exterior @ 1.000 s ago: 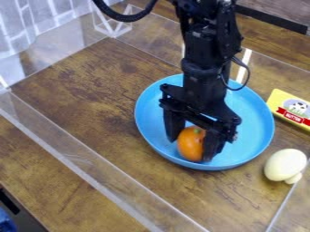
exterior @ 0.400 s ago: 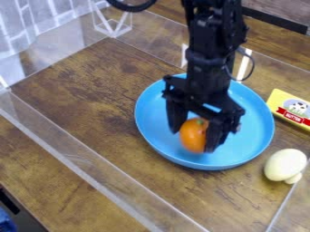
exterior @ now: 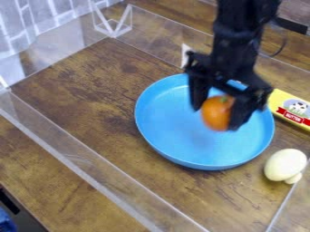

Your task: Remove the orange ball from inside the blue tray and put it on the table

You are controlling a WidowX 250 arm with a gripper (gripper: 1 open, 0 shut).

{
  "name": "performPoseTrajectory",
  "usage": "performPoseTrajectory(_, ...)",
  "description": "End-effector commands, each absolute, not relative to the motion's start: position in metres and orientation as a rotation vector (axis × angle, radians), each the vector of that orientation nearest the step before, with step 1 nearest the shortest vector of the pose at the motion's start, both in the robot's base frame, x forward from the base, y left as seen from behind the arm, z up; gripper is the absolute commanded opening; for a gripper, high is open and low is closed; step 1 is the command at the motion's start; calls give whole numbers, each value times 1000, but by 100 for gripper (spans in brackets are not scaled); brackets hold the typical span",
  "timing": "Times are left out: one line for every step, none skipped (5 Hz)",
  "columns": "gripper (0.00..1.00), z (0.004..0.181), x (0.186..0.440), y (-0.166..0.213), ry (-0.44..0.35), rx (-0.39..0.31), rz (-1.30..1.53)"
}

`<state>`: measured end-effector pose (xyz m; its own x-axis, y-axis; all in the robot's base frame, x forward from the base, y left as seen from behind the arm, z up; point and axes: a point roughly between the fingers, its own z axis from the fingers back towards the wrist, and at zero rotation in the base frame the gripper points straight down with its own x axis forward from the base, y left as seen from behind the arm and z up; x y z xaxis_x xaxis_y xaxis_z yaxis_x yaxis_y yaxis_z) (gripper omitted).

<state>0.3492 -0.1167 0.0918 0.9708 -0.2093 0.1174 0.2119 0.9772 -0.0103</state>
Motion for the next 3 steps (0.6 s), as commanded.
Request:
performPoseTrajectory(0,117,356,-143,-209,-40,-283)
performPoseTrajectory(0,110,353,-164,-210,-38,-310)
performPoseTrajectory(0,105,349,-174,-212,-41,-341)
